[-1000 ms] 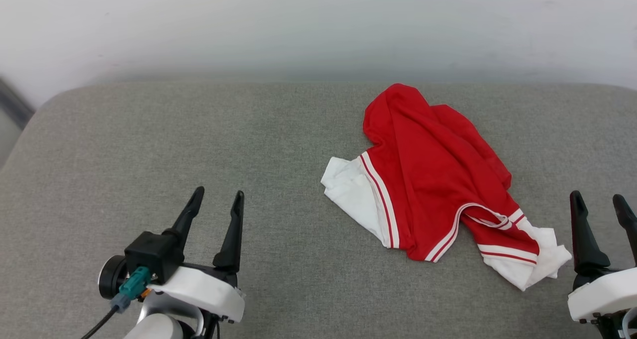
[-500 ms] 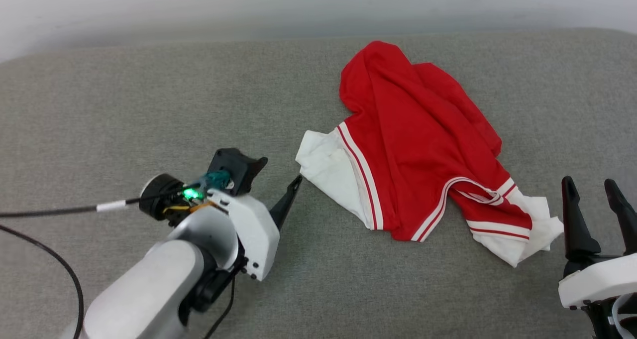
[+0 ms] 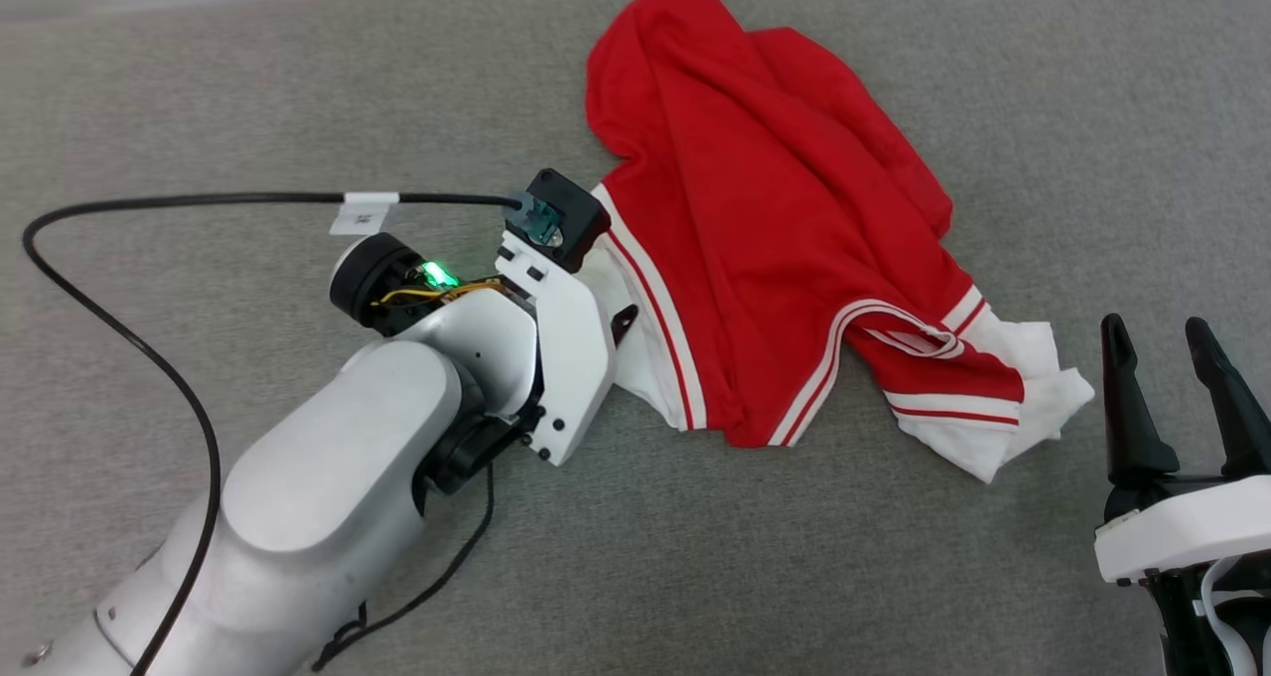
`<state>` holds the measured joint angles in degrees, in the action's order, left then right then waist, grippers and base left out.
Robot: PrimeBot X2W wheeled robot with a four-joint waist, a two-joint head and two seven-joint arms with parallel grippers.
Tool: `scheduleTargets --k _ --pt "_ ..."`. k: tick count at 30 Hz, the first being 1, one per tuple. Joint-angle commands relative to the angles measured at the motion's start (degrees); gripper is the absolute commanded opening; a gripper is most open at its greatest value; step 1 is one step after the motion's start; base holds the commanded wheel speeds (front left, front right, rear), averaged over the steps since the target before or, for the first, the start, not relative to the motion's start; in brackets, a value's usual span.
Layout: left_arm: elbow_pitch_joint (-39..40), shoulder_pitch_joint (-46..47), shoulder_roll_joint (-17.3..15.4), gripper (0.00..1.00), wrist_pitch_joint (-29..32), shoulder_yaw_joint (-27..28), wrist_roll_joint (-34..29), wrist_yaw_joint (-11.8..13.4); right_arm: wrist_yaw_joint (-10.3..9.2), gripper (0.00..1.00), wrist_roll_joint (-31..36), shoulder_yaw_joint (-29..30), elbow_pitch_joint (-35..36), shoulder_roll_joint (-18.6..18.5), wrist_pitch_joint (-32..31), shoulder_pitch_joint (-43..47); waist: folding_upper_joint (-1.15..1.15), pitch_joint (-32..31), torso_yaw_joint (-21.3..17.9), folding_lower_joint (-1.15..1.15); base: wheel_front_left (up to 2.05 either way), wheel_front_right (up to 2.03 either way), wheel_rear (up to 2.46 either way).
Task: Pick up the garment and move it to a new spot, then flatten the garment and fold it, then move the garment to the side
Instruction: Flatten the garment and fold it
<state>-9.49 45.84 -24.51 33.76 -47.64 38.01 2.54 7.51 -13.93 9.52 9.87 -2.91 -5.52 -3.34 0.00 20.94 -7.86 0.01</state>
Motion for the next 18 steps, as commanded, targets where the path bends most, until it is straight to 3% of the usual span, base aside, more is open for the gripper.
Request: scheduleTargets --k 1,7,11,12,15,18 --pt "-1.0 1.1 0.0 1.0 0.7 -0.3 -0.2 -0.3 -0.04 1.0 -0.1 -0.1 -0.2 0.0 0.4 -0.6 0.0 1.2 -1.2 -0.01 0.0 0.0 0.0" --pt "-7.0 2.6 0.1 1.0 2.3 -2.0 -1.6 -0.5 -0.04 1.0 -0.5 -0.1 -0.9 0.0 1.1 -1.1 0.0 2.5 -2.3 -0.01 0.0 0.0 0.0" --pt "-10.1 1.5 -0.3 0.97 3.3 -4.0 -1.9 -2.1 -0.04 1.0 -0.5 0.1 -1.3 0.0 1.5 -1.2 0.0 2.9 -2.1 -0.01 0.0 0.0 0.0" --pt "-10.4 1.1 -0.1 0.0 3.0 -4.2 -1.5 -2.7 -0.04 1.0 -0.4 0.1 -1.4 0.0 1.5 -1.3 0.0 2.9 -2.0 -0.01 0.0 0.0 0.0" --pt "-9.9 0.3 0.7 0.0 0.1 -3.9 -1.1 -3.6 -0.04 1.0 0.0 0.1 -1.8 0.0 1.4 -1.4 0.0 2.2 -1.2 -0.01 0.0 0.0 0.0" --pt "-8.1 -0.3 0.7 0.0 -4.1 -2.9 -1.6 -3.0 -0.04 1.0 0.4 0.4 -2.1 0.0 1.1 -1.0 0.0 0.7 -0.1 -0.01 0.0 0.0 0.0"
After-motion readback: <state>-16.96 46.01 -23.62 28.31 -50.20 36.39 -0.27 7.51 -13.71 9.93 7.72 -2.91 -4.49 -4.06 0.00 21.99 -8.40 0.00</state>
